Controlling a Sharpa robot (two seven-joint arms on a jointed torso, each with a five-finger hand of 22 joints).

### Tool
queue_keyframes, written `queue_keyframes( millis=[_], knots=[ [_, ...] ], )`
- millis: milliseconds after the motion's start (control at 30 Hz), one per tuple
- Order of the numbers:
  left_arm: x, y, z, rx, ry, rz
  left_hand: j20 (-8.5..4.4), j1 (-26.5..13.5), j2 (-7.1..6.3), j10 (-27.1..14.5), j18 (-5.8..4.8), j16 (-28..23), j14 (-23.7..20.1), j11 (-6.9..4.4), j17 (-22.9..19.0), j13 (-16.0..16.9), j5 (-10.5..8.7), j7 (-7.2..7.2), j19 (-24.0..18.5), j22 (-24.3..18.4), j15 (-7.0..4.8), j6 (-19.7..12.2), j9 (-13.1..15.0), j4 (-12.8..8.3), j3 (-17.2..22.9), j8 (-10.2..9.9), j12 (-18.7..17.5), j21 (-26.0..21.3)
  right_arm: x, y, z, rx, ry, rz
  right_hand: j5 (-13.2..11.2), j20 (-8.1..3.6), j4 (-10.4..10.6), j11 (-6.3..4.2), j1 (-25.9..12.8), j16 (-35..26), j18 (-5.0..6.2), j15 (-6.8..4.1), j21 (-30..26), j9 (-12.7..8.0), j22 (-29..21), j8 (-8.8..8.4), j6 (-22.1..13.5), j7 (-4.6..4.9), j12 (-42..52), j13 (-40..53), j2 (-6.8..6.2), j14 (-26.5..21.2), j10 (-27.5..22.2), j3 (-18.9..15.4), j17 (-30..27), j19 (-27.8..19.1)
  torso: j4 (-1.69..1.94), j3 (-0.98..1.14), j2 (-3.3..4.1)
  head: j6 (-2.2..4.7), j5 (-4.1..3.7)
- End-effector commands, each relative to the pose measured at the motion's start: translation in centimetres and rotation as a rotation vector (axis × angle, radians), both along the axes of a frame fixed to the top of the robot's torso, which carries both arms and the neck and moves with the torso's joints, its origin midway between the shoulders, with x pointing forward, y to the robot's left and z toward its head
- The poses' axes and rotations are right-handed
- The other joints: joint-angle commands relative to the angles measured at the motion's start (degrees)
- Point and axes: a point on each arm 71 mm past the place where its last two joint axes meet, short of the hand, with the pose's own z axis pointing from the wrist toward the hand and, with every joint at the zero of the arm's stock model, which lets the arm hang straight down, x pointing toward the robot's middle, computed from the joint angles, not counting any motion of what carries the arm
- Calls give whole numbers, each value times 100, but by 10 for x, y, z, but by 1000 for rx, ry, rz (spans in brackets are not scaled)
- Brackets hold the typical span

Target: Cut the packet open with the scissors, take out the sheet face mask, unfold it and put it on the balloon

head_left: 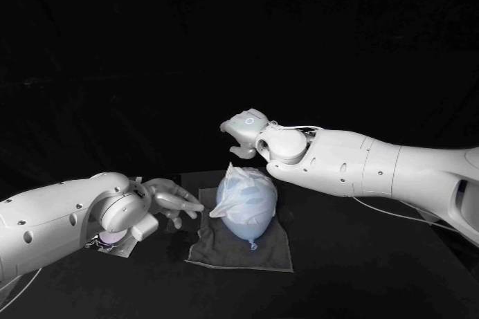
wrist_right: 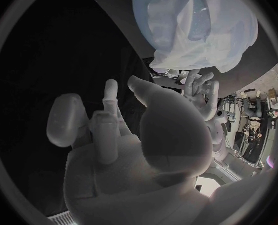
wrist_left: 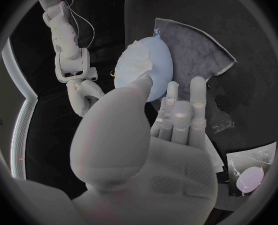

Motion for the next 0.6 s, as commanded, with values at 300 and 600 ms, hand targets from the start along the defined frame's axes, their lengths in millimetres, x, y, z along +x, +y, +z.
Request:
queue_keyframes(
  millis=[300, 600],
  knots=[
    [14, 10, 5, -23, -160, 74, 116, 469, 460, -553, 60, -542, -1484, 68, -1678, 81, -17, 199, -363, -223, 92, 486, -158, 165, -805, 483, 52, -417, -12, -34, 21, 352, -32, 18, 16, 88, 65, 110, 302, -20, 74, 109, 61, 186, 932, 293, 936, 98, -245, -511, 114, 519, 299, 101, 1188, 60, -7, -5, 4, -19, 35],
    [25, 4, 25, -249, -401, 155, 62, 725, 695, -355, 70, -703, -1569, -59, -1840, 235, -18, 79, -377, -343, -7, 1355, -459, 200, -747, 673, 504, -590, -43, -74, 30, 562, 100, 11, 14, 66, -95, 21, 538, 21, 13, 45, 488, 211, 1039, 454, 1624, 21, 207, -379, 175, 539, 862, 144, 1260, 216, -22, -1, 13, -56, 70]
  ],
)
